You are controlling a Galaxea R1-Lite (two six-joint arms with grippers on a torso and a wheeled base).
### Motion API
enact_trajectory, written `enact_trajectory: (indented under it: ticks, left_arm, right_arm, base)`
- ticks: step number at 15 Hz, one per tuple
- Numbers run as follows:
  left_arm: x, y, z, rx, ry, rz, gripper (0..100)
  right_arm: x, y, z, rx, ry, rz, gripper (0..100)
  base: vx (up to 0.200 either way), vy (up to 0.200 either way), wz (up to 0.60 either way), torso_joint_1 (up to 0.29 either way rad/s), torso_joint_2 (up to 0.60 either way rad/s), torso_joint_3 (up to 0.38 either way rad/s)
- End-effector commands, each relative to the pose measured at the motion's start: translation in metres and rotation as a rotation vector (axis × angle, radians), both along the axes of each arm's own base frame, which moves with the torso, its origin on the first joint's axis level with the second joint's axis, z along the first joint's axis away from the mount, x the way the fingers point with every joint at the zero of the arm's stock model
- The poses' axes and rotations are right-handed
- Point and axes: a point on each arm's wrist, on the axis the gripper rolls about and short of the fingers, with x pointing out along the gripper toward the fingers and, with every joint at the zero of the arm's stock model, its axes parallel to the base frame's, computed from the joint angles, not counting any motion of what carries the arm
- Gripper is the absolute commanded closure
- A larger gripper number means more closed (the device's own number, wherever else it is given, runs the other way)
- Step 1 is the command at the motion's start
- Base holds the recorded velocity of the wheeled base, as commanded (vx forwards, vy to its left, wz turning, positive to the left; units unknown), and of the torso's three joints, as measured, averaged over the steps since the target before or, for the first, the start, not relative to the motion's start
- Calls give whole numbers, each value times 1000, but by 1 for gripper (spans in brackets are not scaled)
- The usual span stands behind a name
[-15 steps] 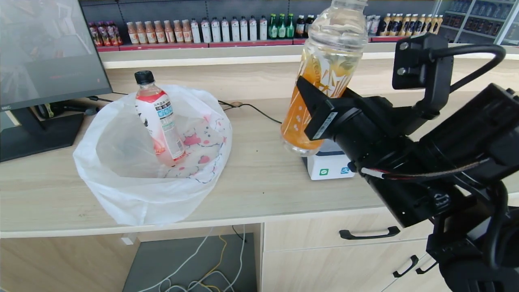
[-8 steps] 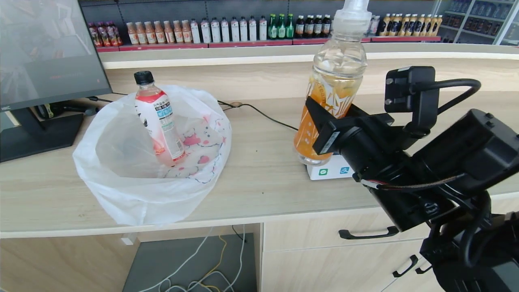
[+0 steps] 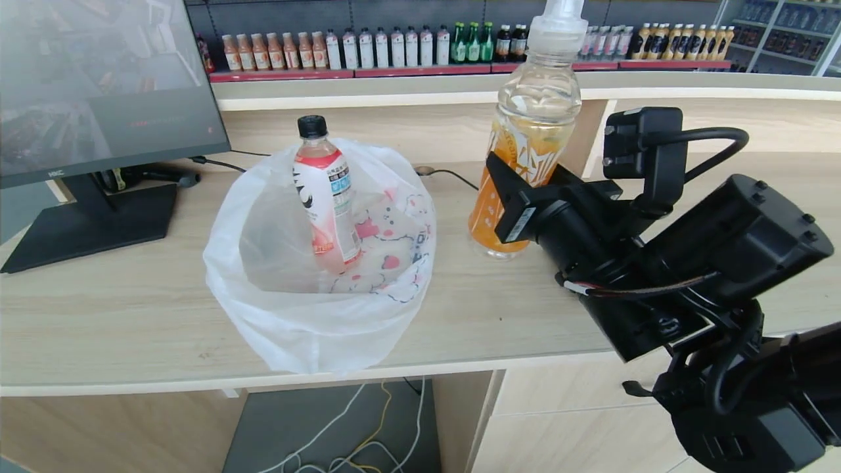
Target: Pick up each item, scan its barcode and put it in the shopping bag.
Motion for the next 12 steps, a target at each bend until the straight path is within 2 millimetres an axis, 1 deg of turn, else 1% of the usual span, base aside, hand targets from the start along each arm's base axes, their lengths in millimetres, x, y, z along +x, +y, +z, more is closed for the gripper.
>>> enact_trajectory:
  ticks: [1, 4, 7, 10, 12]
  left_arm:
    - [0, 0, 0, -1, -1, 0, 0]
    - [0, 0, 0, -1, -1, 0, 0]
    - [0, 0, 0, 7, -1, 0, 0]
    - [0, 0, 0, 7, -1, 0, 0]
    - [0, 0, 0, 7, -1, 0, 0]
  right_arm:
    - [3, 1, 3, 8, -11, -5, 100]
    - [3, 0, 4, 15, -16, -6, 100]
    - [4, 2, 3, 13, -16, -3, 100]
    - [5, 2, 7, 23, -29, -1, 100]
    - [10, 8, 8, 28, -39, 6, 100]
  base:
    - [0, 200, 0, 2, 2, 7]
    - [0, 200, 0, 1, 2, 4]
    - [0, 0, 0, 0, 0, 0]
    - [0, 0, 0, 0, 0, 0]
    - [0, 0, 0, 0, 0, 0]
